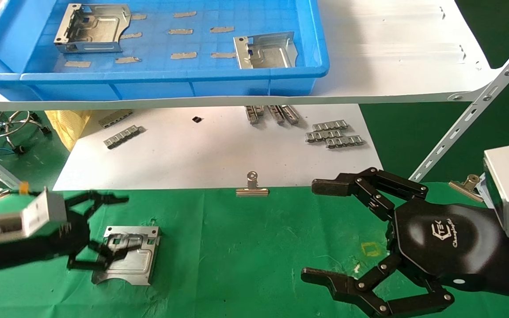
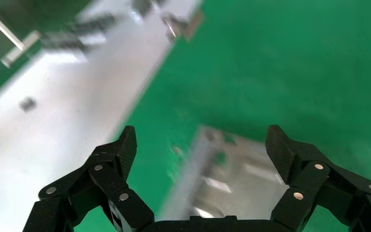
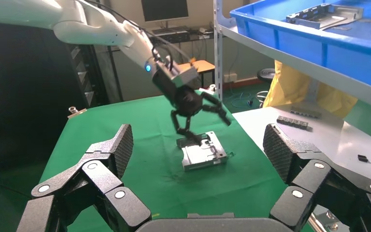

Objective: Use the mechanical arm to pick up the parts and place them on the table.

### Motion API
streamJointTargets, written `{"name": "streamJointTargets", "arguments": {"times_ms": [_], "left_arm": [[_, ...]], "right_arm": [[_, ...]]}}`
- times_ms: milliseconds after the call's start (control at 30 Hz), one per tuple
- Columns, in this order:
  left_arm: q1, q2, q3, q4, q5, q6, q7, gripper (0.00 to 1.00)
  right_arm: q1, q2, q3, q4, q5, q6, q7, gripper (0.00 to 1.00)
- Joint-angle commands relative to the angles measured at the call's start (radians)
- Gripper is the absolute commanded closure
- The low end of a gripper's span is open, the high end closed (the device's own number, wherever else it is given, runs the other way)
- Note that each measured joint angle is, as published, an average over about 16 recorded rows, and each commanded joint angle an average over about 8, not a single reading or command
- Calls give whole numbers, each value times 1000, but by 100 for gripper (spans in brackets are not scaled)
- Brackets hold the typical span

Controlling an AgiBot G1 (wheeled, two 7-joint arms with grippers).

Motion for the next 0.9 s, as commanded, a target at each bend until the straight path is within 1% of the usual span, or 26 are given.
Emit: {"name": "streamJointTargets", "arguments": {"times_ms": [33, 900], "left_arm": [[14, -7, -14, -39, -9, -3, -29, 0], [217, -103, -218, -599, -132, -46, -447, 0]], "right_arm": [[0, 0, 0, 0, 0, 0, 0, 0], [0, 0, 0, 0, 0, 0, 0, 0]]}}
